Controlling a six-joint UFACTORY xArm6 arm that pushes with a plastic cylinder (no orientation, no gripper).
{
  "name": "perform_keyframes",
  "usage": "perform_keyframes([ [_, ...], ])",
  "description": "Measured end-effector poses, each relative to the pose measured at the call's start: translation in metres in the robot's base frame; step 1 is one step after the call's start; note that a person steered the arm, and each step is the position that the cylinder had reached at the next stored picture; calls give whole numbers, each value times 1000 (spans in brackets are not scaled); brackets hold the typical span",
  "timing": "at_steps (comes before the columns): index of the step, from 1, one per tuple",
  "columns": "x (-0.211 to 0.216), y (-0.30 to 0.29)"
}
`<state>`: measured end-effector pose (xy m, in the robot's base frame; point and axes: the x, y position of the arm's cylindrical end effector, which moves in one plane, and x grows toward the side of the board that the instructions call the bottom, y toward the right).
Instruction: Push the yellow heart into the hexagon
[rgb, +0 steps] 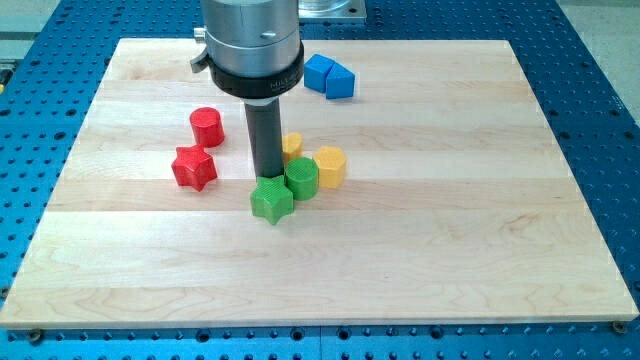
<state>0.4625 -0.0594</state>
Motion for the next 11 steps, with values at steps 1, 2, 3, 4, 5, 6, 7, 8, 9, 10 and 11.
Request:
perform_keyframes([
  [1, -8, -15],
  [2, -41, -15],
  [3, -54, -7],
  [4, -52, 29],
  [5, -52, 72],
  [6, -52, 115],
  [7, -47, 156],
  [8, -25, 184],
  [9, 2, 191],
  [10, 47, 171],
  [11, 82, 135],
])
